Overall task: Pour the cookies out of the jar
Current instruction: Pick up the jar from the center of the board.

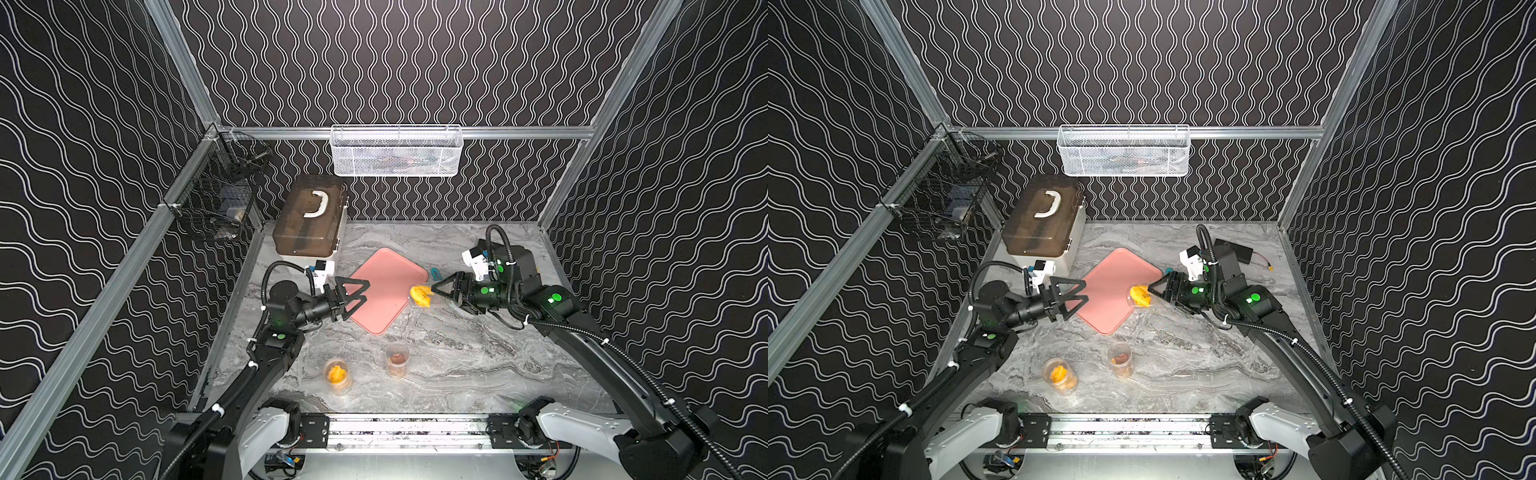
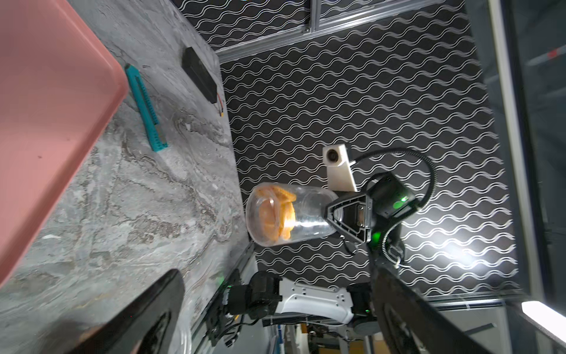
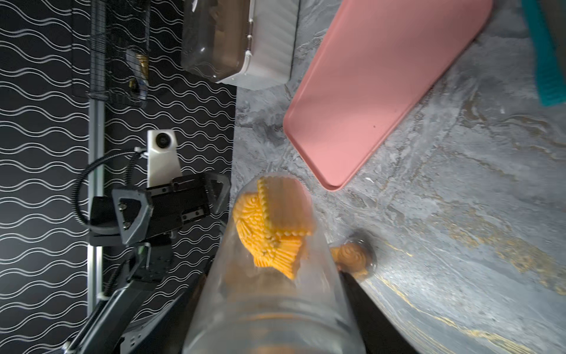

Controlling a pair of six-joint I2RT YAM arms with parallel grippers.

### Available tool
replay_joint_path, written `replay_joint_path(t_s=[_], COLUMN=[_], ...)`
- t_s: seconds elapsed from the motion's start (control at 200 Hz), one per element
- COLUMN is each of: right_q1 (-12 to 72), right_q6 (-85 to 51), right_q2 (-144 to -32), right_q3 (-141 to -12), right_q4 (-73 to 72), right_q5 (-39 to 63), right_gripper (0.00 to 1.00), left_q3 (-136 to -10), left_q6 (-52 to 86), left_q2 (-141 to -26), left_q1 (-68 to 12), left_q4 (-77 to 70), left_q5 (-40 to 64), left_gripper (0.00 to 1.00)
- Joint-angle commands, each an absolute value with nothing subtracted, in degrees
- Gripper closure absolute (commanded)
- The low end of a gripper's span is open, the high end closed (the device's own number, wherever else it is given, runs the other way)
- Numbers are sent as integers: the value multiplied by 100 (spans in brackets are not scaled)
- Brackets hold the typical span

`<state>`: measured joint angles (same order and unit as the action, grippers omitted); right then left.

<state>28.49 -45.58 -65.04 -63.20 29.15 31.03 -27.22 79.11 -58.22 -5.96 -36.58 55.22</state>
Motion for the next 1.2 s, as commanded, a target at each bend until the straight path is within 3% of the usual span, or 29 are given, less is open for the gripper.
replay_joint_path(t_s=[0.0, 0.18, 0.56, 1.196], right_q1=[2848, 2843, 2863, 3189], right_q6=[-5074, -5478, -5957, -5977], right_q2=[-6469, -6535, -6655, -6701], right_q3=[-6204, -6012, -5876, -5846], right_q4=[1823, 1067, 255, 158], right_q5=[3559, 3871, 4174, 4265], right_gripper=[42, 43, 43, 44], left_q3=[-2571, -2453, -2640, -3211], left_q6=[9260, 9525, 8839, 8306], left_q2=[-6055, -6157, -5968, -6334], left_q1=[-589, -598, -1092, -2156], left_q4=[-6035, -6472, -5418, -4748], left_q5=[5536, 5455, 5220, 4824], left_gripper=[1, 1, 1, 1])
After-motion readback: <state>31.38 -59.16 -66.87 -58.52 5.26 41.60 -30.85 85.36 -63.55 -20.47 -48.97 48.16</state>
